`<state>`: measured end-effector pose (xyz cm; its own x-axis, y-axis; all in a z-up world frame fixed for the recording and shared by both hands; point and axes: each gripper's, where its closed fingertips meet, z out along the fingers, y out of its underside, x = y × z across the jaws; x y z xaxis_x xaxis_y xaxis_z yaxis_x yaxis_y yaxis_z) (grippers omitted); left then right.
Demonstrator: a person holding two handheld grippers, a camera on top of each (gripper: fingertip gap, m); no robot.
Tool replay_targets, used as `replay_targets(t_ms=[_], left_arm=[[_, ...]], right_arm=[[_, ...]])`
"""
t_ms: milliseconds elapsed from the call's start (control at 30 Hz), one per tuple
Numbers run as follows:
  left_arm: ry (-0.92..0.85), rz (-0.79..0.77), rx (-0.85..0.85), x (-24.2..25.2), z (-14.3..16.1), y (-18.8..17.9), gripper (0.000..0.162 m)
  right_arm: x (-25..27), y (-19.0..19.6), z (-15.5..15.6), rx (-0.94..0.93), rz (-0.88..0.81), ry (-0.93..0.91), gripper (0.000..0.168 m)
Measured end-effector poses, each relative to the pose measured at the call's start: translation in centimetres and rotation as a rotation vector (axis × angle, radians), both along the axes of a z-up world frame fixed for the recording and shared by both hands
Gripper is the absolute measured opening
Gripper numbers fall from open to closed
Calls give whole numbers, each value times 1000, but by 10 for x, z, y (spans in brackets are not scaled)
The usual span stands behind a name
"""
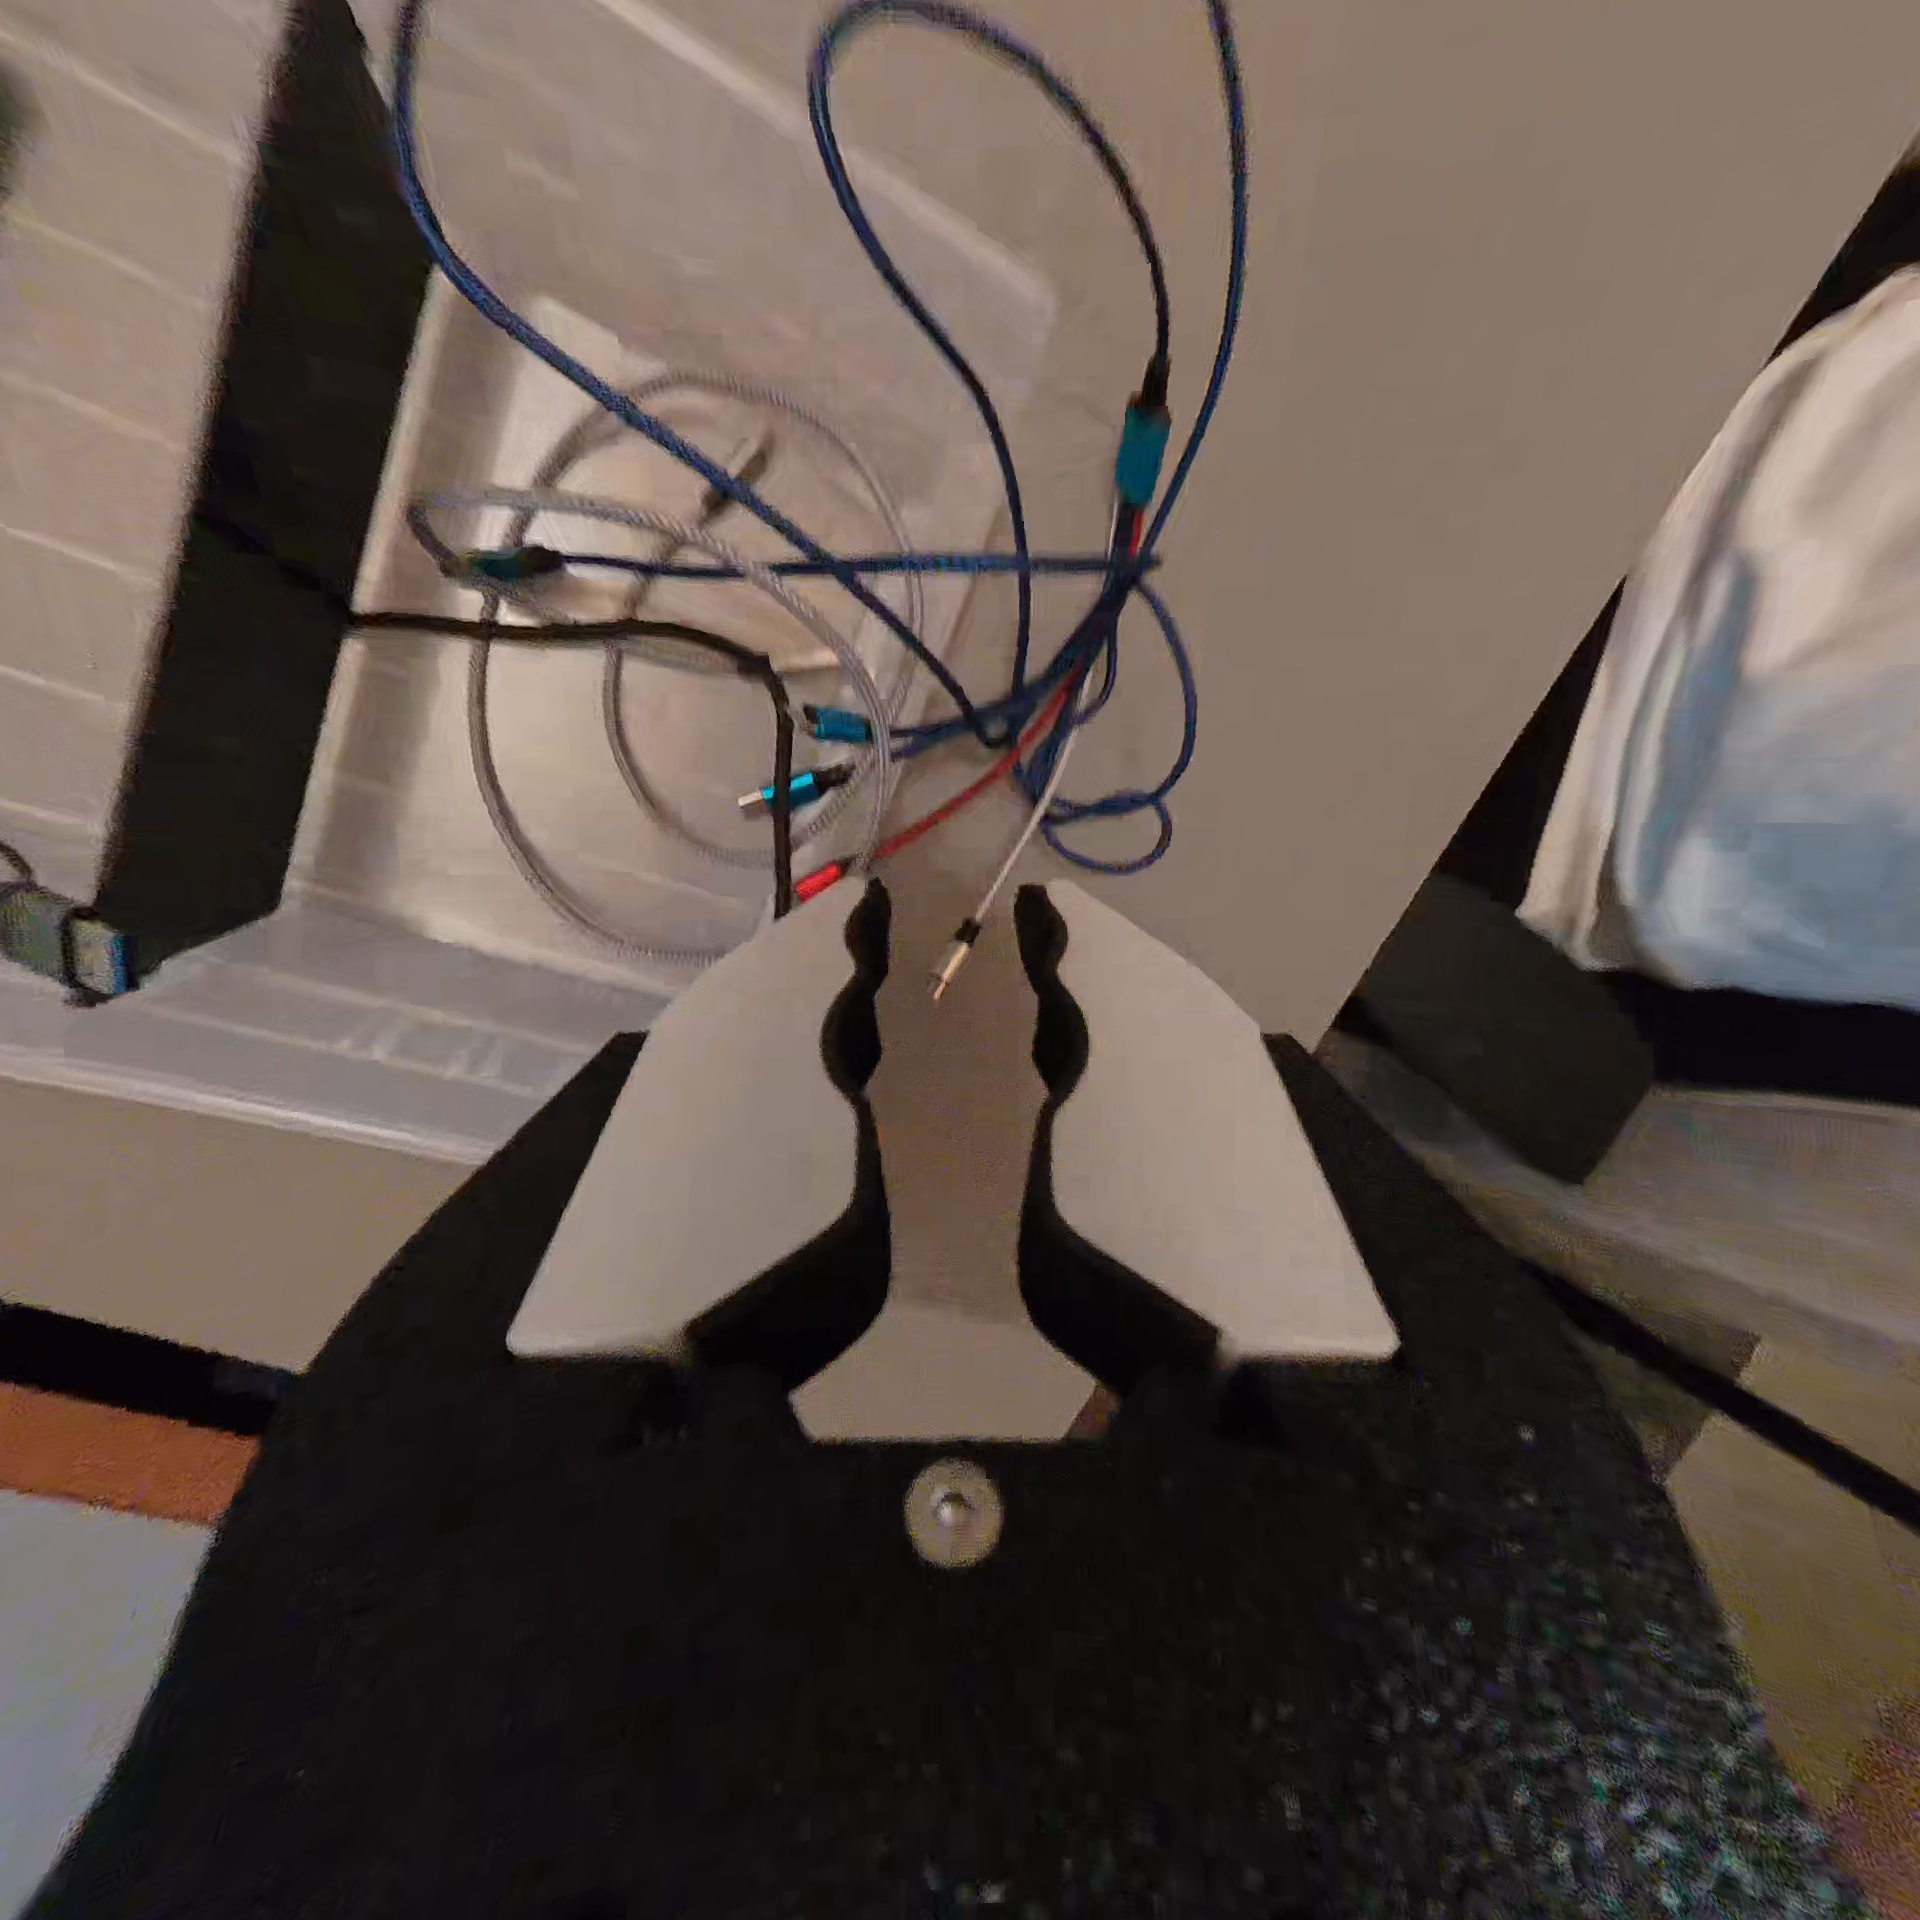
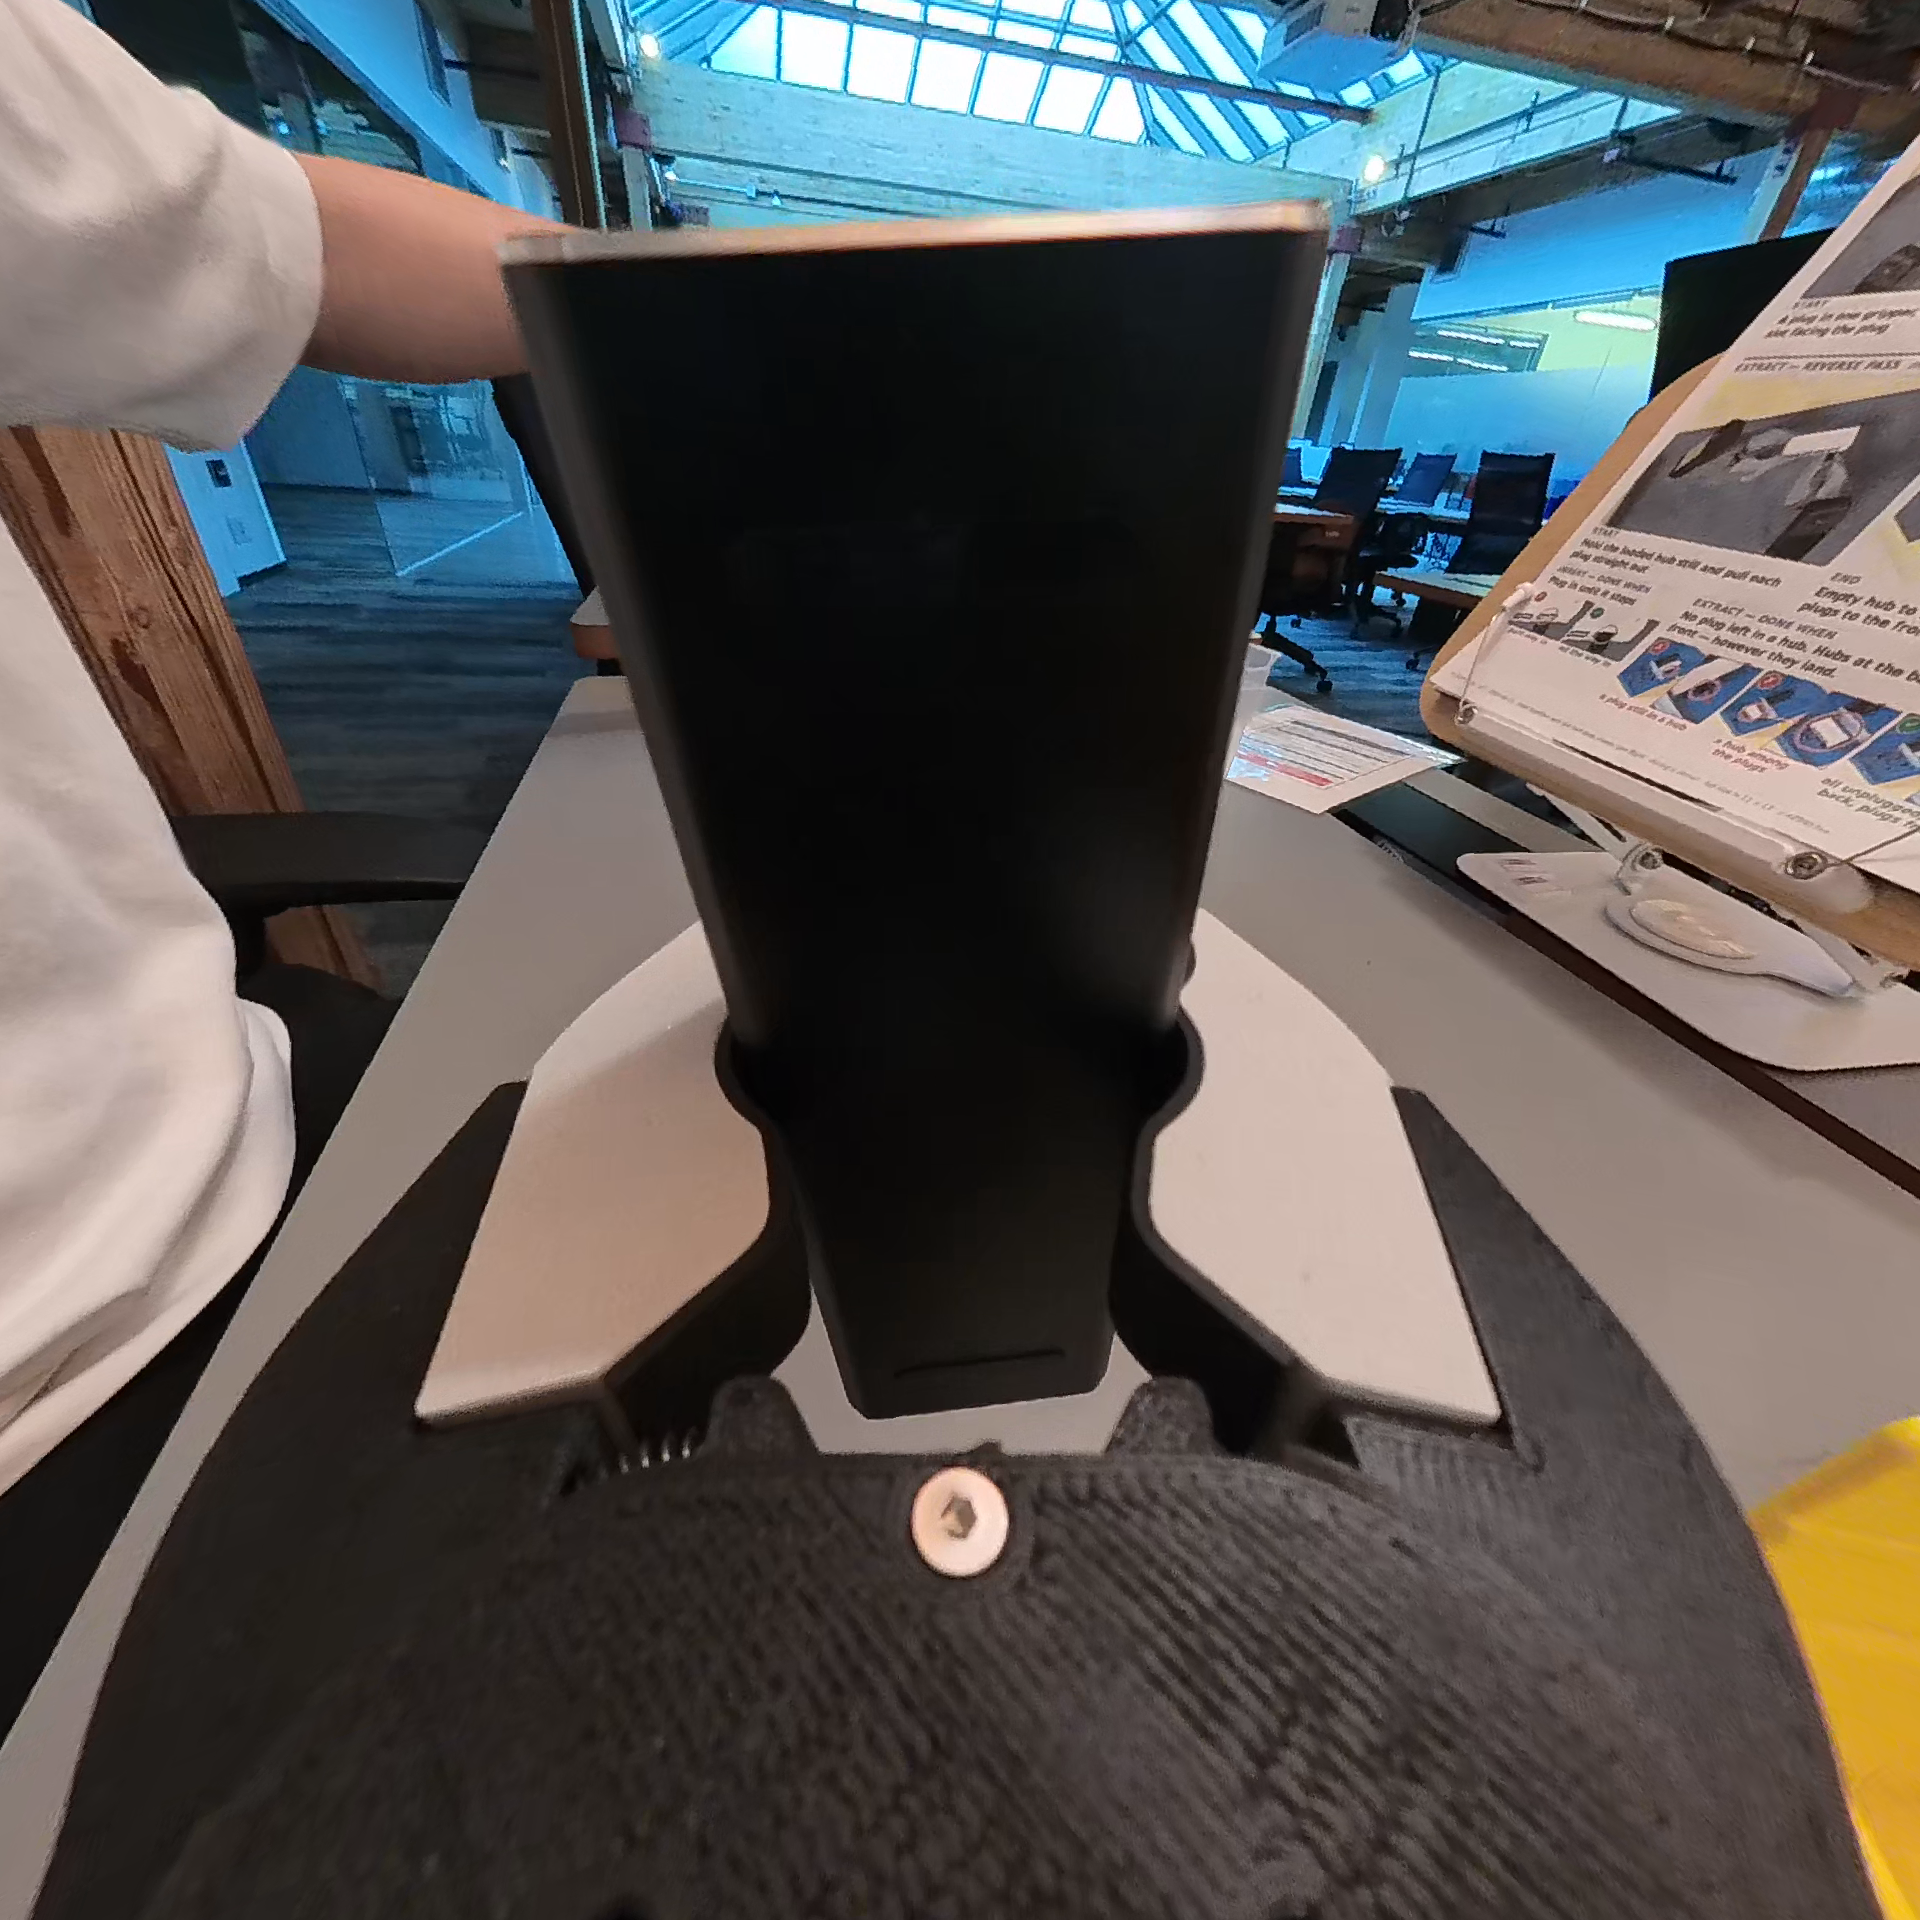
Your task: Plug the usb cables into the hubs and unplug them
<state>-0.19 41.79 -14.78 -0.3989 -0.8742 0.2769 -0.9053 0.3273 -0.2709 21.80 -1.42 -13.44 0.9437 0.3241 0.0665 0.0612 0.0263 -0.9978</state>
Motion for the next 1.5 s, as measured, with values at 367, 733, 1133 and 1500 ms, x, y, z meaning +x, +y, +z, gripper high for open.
replay_targets(t_ms=[367,733,1133,1500], left_arm=[[53,763,322,68,-81,80,21],[-23,926,305,106,-122,86,11],[37,973,337,100,-131,93,17],[67,1015,366,95,-137,99,14]], right_arm=[[9,-5,-2,-3,-27,9,73],[14,-8,-6,3,-31,28,73],[13,-7,-7,1,-25,34,73],[8,-4,-7,-8,-10,25,73]])
